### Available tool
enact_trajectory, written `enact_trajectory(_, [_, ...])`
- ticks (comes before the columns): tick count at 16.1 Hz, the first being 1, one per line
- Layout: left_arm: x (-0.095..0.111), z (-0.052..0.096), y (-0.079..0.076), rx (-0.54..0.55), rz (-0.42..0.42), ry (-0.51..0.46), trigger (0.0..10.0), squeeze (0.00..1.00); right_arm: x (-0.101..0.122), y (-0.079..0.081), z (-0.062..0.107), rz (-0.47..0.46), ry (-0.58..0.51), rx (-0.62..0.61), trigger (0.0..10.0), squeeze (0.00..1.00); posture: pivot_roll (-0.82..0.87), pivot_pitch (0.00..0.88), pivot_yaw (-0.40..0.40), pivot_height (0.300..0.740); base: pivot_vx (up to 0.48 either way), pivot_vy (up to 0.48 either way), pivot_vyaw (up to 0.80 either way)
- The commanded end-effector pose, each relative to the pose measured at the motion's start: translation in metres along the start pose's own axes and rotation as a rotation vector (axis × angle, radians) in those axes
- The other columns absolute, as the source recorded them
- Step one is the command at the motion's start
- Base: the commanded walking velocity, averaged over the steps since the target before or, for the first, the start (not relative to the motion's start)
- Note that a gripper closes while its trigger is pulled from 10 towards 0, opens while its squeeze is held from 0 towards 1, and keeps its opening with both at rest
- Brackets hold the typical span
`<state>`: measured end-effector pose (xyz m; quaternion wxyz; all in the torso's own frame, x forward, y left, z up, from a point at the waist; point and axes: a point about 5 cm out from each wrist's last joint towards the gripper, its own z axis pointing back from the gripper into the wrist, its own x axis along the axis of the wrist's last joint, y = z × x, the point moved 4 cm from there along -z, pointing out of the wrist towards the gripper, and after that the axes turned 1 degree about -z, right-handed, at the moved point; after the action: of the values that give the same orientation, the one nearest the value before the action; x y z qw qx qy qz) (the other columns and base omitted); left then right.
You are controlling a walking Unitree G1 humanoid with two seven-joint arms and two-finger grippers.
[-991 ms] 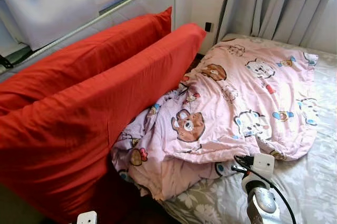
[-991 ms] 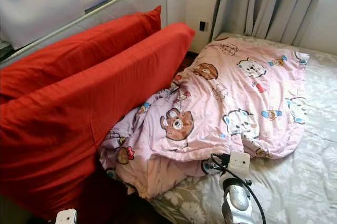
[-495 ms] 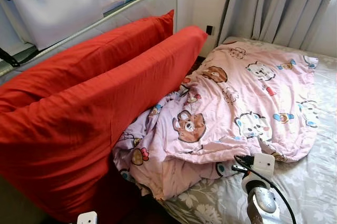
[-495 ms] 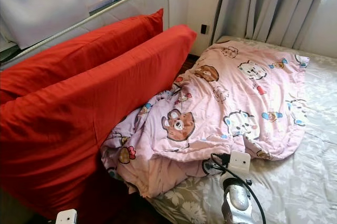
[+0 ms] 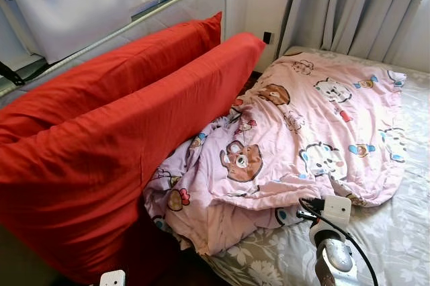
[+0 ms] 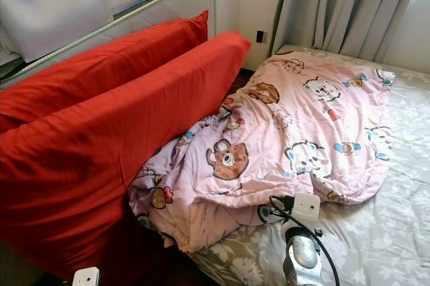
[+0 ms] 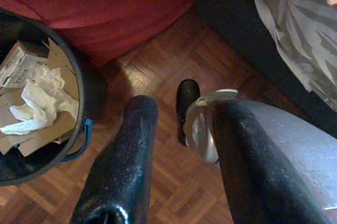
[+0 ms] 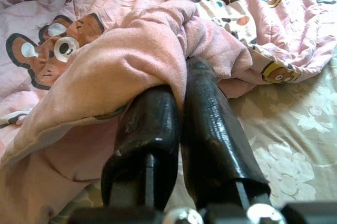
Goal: Clean up the room
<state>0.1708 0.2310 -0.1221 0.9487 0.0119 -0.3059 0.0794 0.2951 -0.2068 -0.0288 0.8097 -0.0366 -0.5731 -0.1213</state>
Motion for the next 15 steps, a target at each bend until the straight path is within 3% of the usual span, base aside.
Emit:
enact_trajectory(1, [-0.0067,0.0018,0.0045,0.015,-0.001,0.023,10.0,0.00,0.0065,0.0025,-0.0016,-0.001,-0.030,0.005,10.0,0.00,0.03,0.011,0.006,0.740,0.000,0.000,0.00])
enact_trajectory(15, [-0.0060,0.0015,0.0038,0.013,-0.007,0.023,10.0,0.00,0.0084,-0.0011,-0.0023,0.003,-0.037,-0.014,10.0,0.00,0.03,0.015,0.005,0.740,-0.158,0.000,0.00])
